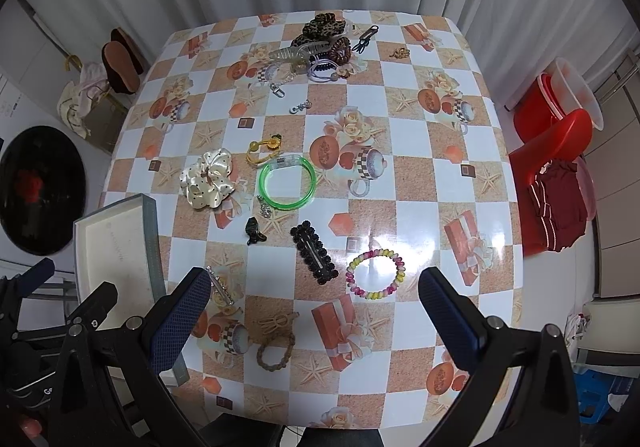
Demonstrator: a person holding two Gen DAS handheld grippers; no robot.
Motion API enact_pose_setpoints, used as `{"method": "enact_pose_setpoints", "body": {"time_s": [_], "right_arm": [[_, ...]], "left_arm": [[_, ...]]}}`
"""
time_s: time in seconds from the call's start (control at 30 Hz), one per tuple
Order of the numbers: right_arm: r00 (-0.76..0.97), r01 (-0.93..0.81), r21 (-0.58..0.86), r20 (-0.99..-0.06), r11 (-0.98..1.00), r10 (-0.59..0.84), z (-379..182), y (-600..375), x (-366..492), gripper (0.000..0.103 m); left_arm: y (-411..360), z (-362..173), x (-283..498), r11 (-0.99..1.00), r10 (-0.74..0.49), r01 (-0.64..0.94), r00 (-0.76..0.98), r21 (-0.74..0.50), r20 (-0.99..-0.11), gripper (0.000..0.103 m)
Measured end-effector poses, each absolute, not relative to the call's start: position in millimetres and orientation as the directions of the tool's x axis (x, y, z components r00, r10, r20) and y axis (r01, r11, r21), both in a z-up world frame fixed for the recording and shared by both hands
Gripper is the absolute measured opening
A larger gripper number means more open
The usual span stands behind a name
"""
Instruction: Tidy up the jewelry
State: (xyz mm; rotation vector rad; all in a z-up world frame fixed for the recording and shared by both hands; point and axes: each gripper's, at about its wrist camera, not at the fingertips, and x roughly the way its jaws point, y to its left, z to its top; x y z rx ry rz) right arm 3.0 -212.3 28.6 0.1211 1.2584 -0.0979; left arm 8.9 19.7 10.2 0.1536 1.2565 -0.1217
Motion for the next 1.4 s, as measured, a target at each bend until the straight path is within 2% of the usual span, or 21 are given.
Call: {"method": "enact_pose_setpoints", "body": {"time_s": [1.4], "right_arm": [[0.308, 0.139, 0.041, -0.951, 0.989, -0.004, 32.4, -210.6, -1.8, 0.103]], "left_arm": [[18.6, 9.8, 6.9, 0.983, -0.001, 0.176, 0.309, 0.057, -0.951, 0.103]]}}
